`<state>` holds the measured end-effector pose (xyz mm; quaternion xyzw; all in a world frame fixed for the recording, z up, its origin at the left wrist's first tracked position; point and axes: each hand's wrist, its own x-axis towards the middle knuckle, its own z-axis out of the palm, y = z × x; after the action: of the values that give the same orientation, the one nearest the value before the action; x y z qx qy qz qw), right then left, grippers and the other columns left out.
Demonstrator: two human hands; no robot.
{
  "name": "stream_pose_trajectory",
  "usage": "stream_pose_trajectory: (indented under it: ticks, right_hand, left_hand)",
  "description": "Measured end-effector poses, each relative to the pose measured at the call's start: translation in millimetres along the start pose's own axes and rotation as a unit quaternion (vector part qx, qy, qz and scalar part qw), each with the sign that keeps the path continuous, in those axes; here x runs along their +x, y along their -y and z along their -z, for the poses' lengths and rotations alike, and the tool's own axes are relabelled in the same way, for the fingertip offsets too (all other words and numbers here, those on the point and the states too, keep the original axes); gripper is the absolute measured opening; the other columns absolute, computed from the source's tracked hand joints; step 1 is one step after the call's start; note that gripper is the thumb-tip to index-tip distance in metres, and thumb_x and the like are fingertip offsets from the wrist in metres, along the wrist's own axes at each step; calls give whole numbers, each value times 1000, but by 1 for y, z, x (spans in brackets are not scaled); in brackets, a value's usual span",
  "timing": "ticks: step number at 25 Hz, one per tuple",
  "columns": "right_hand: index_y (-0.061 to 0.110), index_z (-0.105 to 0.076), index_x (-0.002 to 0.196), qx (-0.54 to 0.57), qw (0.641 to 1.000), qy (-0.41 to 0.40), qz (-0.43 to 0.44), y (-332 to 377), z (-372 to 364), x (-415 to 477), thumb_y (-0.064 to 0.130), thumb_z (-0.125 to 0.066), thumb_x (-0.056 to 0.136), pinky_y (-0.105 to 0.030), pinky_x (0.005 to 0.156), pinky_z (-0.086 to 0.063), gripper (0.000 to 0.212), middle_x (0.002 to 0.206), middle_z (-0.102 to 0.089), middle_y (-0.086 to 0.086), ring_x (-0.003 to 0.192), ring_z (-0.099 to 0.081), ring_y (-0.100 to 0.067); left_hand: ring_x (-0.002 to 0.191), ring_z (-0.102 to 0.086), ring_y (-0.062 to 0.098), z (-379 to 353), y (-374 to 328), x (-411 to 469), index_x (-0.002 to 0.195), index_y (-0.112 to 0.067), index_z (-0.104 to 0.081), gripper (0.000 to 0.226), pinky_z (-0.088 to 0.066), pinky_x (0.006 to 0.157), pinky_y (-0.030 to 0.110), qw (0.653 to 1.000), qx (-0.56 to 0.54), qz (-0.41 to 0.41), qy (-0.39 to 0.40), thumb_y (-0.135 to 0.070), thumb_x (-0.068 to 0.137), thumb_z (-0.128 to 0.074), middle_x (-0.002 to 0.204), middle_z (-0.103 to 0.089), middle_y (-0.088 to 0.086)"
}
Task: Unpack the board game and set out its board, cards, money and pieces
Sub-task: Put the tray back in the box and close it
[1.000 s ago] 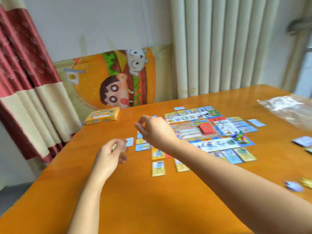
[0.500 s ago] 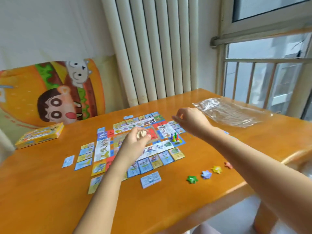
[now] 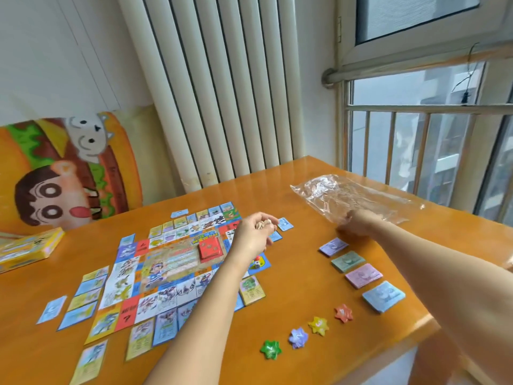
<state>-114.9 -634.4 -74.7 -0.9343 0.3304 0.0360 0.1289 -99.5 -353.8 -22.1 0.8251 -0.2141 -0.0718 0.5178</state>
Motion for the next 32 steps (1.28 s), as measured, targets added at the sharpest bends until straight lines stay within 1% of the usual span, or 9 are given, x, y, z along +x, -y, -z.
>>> stream_pose_trajectory:
  ticks: [6, 9, 13, 18, 22, 24, 26, 30, 32]
  right_hand:
    - [4, -61, 89, 60, 993, -94, -38, -9, 0, 2, 5, -41, 91, -33, 66, -49, 20, 97, -64, -13, 83, -59, -29]
    - [1, -62, 92, 84, 986, -141, -33, 4, 23, -9, -3, -41, 88, -35, 71, -48, 22, 98, -64, -16, 95, -59, -34]
    - [0, -63, 98, 115, 962, -241, 51, 55, 78, -50, -7, -42, 84, -36, 77, -44, 26, 106, -62, -19, 104, -54, -35]
    - [8, -63, 89, 128, 881, -384, 245, 122, 108, -145, 13, -45, 86, -40, 100, -31, 19, 110, -60, -11, 114, -45, -30]
    - [13, -42, 54, 373, 804, -224, 406, 153, 107, -225, 26, -45, 82, -43, 95, -41, 31, 104, -66, -8, 108, -54, -25]
    - [12, -47, 54, 488, 769, -65, 407, 159, 104, -251, 25, -46, 81, -31, 64, -42, 30, 76, -68, 1, 68, -56, -14]
    - [15, -47, 55, 567, 722, 59, 392, 167, 96, -268, 23, -48, 76, -29, 57, -34, 22, 51, -52, 7, 55, -44, -16]
    - [12, -55, 73, 662, 608, 196, 392, 193, 71, -284, 18, -46, 83, -50, 85, -50, 14, 83, -62, -18, 89, -63, -38]
    - [12, -54, 70, 646, 627, 152, 408, 202, 60, -294, 20, -51, 91, -47, 72, -49, 23, 70, -57, -11, 70, -56, -26]
  left_hand:
    - [69, -65, 13, -14, 7, 7, 98, -9, -70, 26, -52, 58, 18, 973, -213, 85, 6, 5, 93, -49, 94, -65, 10]
    - [86, -67, 23, -14, -12, 1, 111, 3, -64, 29, -58, 70, 22, 907, -413, 83, 26, 13, 92, -43, 103, -63, 15]
    - [107, -60, 33, -11, -38, -11, 119, 9, -56, 31, -58, 78, 29, 872, -480, 92, -10, 12, 95, -38, 124, -53, 21]
    - [105, -57, 27, 16, -57, -29, 96, 4, -56, 13, -58, 81, 38, 823, -558, 54, -96, -8, 91, -57, 111, -54, 16]
    - [112, -61, 13, 41, -63, -54, 107, -6, -63, 50, -48, 100, 36, 903, -409, -58, -120, -48, 80, -68, 116, -67, 5]
    - [100, -66, 8, 50, -64, -76, 104, -15, -63, 70, -53, 87, 26, 924, -359, -88, -96, -70, 61, -66, 103, -72, -1]
    - [77, -67, 2, 61, -59, -99, 93, -20, -62, 70, -52, 67, 18, 933, -323, -106, -115, -78, 52, -61, 79, -71, -7]
    - [64, -67, 2, 83, -56, -143, 68, -20, -75, 28, -53, 61, 19, 900, -380, -117, -180, -30, 84, -54, 69, -71, -9]
    - [62, -67, 5, 103, -50, -164, 76, -14, -75, 21, -53, 57, 19, 897, -368, -136, -202, -13, 84, -55, 70, -72, -5]
